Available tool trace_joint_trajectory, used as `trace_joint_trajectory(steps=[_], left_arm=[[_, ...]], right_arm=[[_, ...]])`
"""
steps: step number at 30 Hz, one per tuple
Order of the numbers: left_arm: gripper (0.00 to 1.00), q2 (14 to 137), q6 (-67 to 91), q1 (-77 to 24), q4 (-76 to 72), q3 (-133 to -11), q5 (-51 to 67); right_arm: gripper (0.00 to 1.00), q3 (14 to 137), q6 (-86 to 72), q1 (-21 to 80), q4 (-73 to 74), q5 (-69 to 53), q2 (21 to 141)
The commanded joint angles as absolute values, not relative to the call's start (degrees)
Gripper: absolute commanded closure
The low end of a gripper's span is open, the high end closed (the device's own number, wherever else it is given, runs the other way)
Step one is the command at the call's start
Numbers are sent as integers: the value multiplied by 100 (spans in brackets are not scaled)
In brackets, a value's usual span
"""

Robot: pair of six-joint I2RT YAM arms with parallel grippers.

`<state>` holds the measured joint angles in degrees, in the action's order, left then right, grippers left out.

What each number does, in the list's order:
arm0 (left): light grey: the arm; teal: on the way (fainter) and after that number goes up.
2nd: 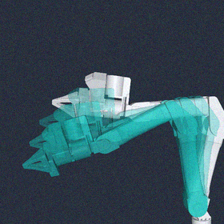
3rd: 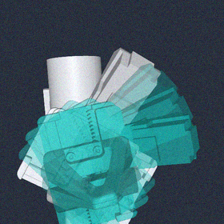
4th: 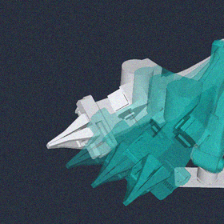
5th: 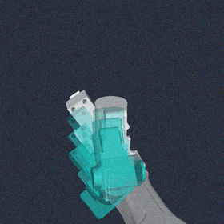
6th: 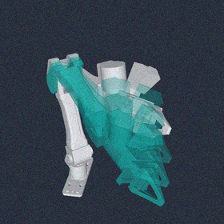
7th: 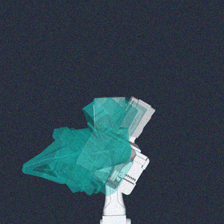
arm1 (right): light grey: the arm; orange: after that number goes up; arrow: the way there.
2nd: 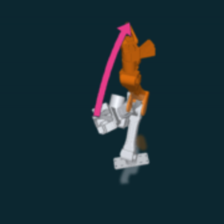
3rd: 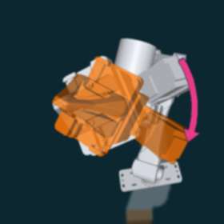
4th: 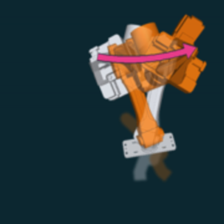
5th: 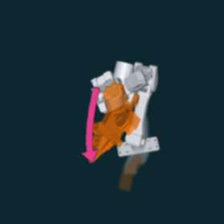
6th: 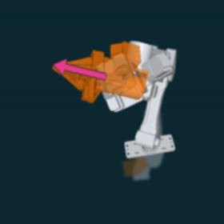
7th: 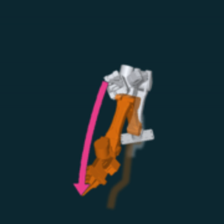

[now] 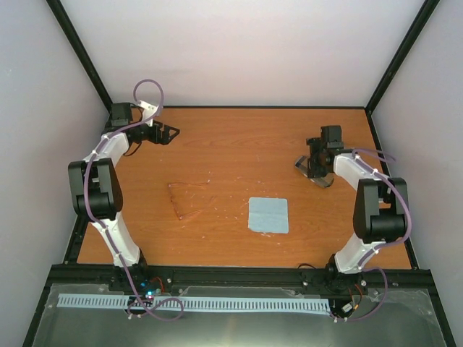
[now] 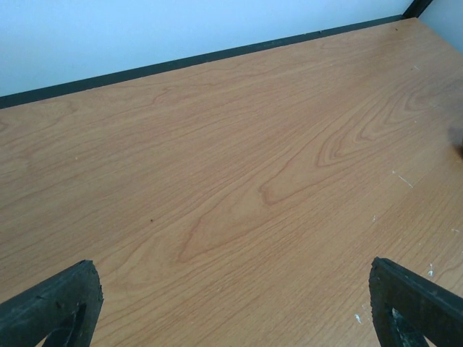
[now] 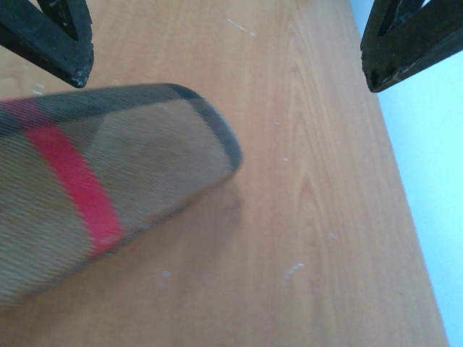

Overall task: Organize the sunglasses
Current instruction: Adjust the sunglasses case at the center of the board.

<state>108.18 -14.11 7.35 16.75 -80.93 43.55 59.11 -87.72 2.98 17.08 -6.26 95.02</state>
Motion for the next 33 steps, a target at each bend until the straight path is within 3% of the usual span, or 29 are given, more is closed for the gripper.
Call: trace_joint_trajectory(steps=[1,15,23,29,33], left_arm=[[0,11015,-1573,818,1717,-8260,4521],[1,11493,-1663,944,1685,-8780,4440],[1,11657,-1719,975,1732,-8826,4273],[0,11750,-1648,969,1740,-8873,4291],[1,11759,-1676,967,1732,-8899,4273]], right_arm=[[2,6500,-8919,264,1661,-591,9812],[0,7329,-9018,205,2270,-869,10754],[1,8437,-8312,-8,3311,-765,11225],[7,8998,-7565,-62,3876,-186,11147],[17,9057,-7114,-154,4312,-24,11109]])
